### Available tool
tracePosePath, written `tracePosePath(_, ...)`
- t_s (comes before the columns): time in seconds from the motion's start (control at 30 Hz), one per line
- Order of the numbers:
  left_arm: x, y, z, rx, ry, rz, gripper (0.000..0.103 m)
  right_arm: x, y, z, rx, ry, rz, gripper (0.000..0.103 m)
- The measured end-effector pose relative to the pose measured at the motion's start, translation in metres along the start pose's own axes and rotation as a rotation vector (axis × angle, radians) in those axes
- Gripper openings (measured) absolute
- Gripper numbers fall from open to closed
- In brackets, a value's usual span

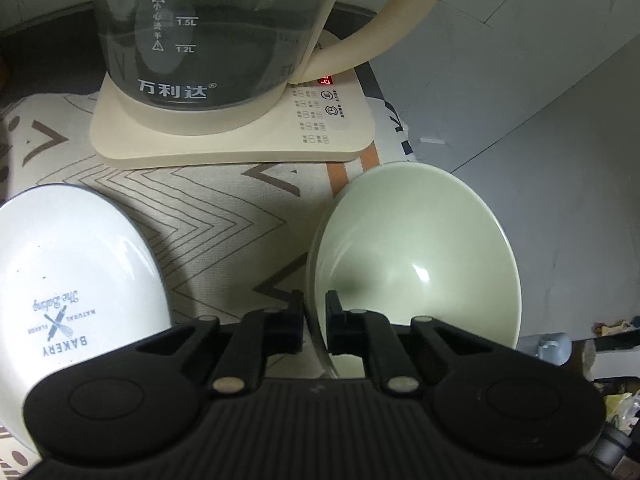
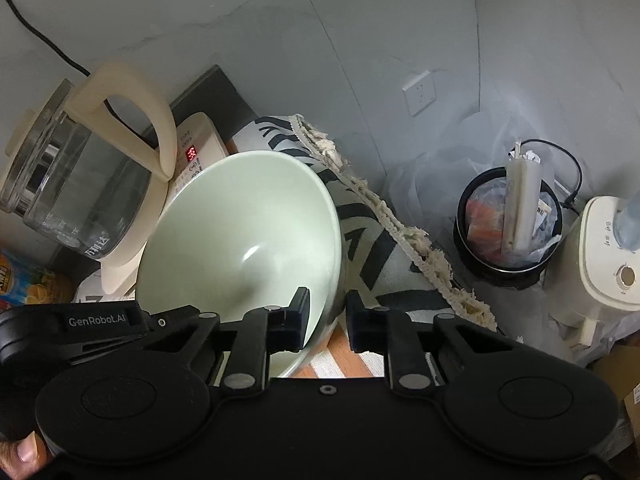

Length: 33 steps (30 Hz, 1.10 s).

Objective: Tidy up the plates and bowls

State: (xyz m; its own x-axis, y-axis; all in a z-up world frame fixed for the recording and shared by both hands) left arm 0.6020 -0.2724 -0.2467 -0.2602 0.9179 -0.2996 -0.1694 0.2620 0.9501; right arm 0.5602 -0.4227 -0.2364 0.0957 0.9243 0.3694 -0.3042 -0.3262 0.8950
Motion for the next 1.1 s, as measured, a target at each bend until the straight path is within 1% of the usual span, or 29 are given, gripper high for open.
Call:
tracePosePath(0.13, -0.001, 0.005, -0.003, -0.011, 0.000, 0.011, 0.008, 0.004, 0.004, -0.003, -0.007, 0.031, -0.008, 0.019)
tracePosePath(0.4, -0.002, 0.033, -0.020, -0.045, -0.002, -0.014, 0.008, 0.012, 0.033, -0.012, -0.060, 0.051, 0.002, 0.019)
tracePosePath(0.7, 0.002, 0.070, -0.039, -0.096, -0.032, -0.030, 0.008, 0.029, 0.064, -0.034, -0.131, 0.088, 0.005, 0.019)
tracePosePath(0.83, 0.005, 0.084, -0.051, -0.115, -0.051, -0.044, 0.008, 0.036, 0.078, -0.043, -0.158, 0.073, 0.015, 0.019)
tracePosePath(1.1, 0.023, 0.111, -0.074, -0.139, -0.058, -0.069, 0.008, 0.055, 0.101, -0.070, -0.211, 0.092, 0.006, 0.019)
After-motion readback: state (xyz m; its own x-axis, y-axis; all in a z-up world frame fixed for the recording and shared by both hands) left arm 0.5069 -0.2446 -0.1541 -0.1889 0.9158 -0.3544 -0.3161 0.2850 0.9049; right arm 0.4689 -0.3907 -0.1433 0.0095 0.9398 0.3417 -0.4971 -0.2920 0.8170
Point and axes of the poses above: each gripper's, at about its wrist camera, not at the fingertips, and y roughly against the way its jaws point, x to its left, z to its top, the point moved 7 cm from there along -y, roughly the way its jaws point, and after that the axes turned 13 degrees about x, right-handed, at the moved point
